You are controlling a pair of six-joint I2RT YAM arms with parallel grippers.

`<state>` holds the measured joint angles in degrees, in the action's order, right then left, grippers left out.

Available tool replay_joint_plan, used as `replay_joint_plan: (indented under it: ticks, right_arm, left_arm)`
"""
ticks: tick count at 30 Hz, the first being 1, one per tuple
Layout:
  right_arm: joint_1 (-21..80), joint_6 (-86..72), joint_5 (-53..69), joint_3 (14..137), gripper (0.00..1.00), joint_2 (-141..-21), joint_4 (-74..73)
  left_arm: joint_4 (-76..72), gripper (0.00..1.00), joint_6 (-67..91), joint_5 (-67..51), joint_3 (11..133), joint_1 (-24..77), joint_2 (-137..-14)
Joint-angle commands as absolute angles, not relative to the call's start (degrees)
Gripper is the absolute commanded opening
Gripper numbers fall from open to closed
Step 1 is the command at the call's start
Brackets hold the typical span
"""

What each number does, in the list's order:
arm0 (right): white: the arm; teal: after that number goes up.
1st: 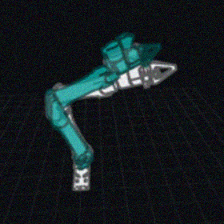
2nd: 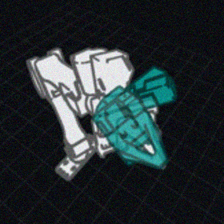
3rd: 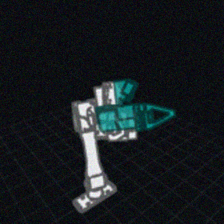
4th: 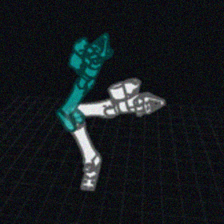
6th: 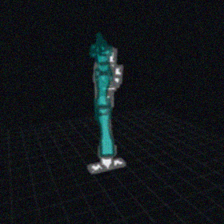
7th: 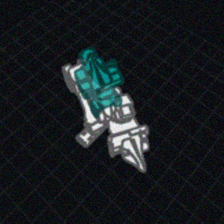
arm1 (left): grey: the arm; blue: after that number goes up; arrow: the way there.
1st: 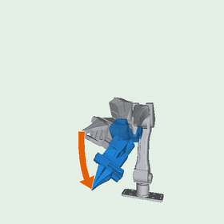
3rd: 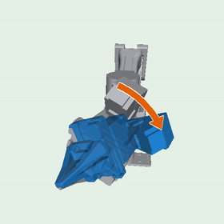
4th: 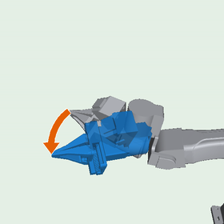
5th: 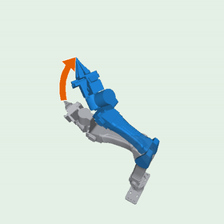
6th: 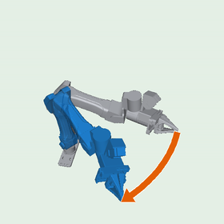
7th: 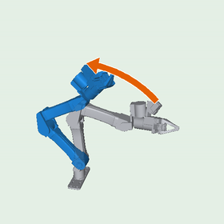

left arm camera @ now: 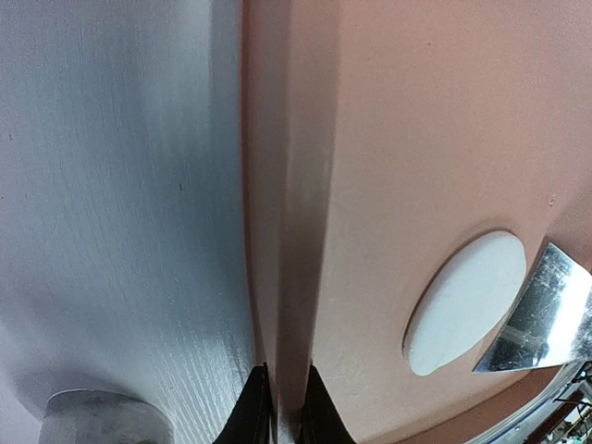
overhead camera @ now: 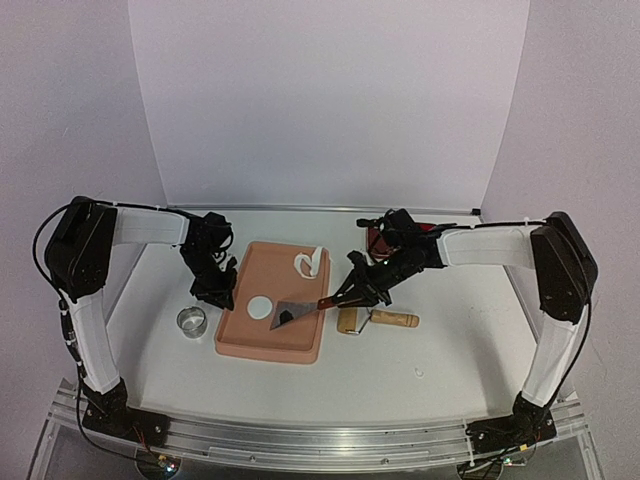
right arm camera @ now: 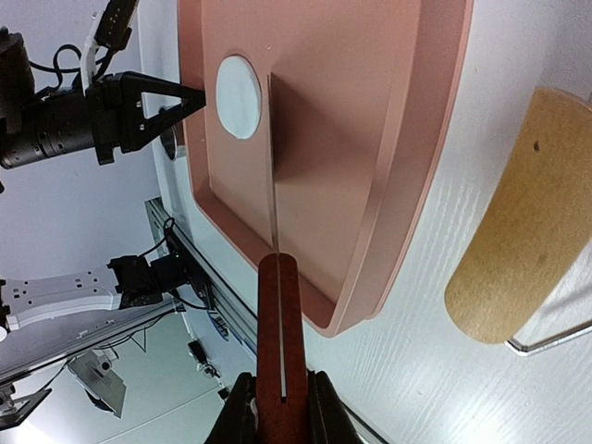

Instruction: Roll out the dumpling wrappers from the dough

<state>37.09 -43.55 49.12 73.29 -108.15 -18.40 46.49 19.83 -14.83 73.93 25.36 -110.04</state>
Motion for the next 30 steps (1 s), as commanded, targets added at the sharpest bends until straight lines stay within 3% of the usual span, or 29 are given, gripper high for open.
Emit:
replay_joint_plan:
  ticks: [1, 30]
  right_arm:
    - [36.0, -41.6, 39.8, 72.4, 0.0, -107.6, -31.7]
    - [35.4, -36.0, 39.8, 86.4, 0.0, -129.4, -35.3]
  left_arm:
    - [46.7, 0.03, 20.7, -16.0, 78.1, 25.3, -110.1]
    - [50.9, 0.0, 22.8, -17.7, 82.7, 27.9, -106.9]
